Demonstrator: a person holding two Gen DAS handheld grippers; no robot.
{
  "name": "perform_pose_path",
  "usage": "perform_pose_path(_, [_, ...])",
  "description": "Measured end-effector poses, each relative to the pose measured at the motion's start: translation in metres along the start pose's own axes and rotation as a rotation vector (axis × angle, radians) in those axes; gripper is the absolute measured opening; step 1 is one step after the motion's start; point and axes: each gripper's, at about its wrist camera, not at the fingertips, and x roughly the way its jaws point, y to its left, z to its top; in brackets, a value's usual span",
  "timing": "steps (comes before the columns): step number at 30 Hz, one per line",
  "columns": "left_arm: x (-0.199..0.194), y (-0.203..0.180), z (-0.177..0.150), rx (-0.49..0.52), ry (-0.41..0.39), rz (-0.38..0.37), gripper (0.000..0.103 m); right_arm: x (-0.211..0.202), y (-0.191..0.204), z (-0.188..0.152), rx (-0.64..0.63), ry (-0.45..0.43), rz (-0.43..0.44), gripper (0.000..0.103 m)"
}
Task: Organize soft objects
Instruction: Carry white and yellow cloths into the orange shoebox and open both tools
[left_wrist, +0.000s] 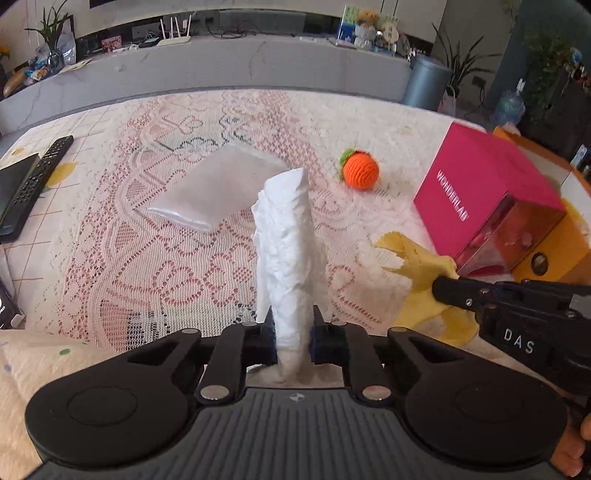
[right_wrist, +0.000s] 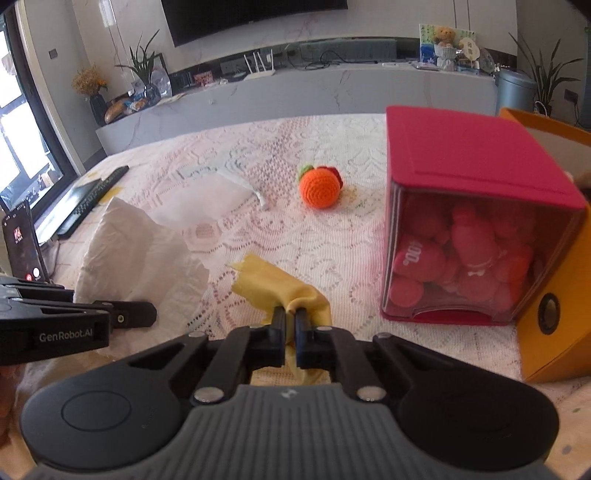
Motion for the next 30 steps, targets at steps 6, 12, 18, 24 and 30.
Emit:
perform_pose_path(6, [-0.035,-0.020,0.005,0.000,-0.075,-0.045,0.016,-0.036,0.004,0.007,0.008,-0.071,0.003,0.002])
perform_pose_path(12, [-0.069,-0.046,0.011,0.022,-0.155,-0.112,0.016,-0.086,-0.002,0.009,0.016,-0.176,-0.004,0.002])
perform_pose_path(18, [-0.087,-0.079,0.023,0.068,-0.199,-0.188,0.016,-0.133,-0.028,0.007,0.081,-0.265,-0.033,0.002])
perform_pose_path(24, [-0.088,-0.123,0.047,0.124,-0.206,-0.298,0.016,-0.173,-0.067,0.012,0.141,-0.334,-0.078,0.002])
perform_pose_path(30, [-0.070,-0.178,0.082,0.208,-0.198,-0.398,0.016,-0.204,-0.120,0.023,0.210,-0.382,-0.148,0.002])
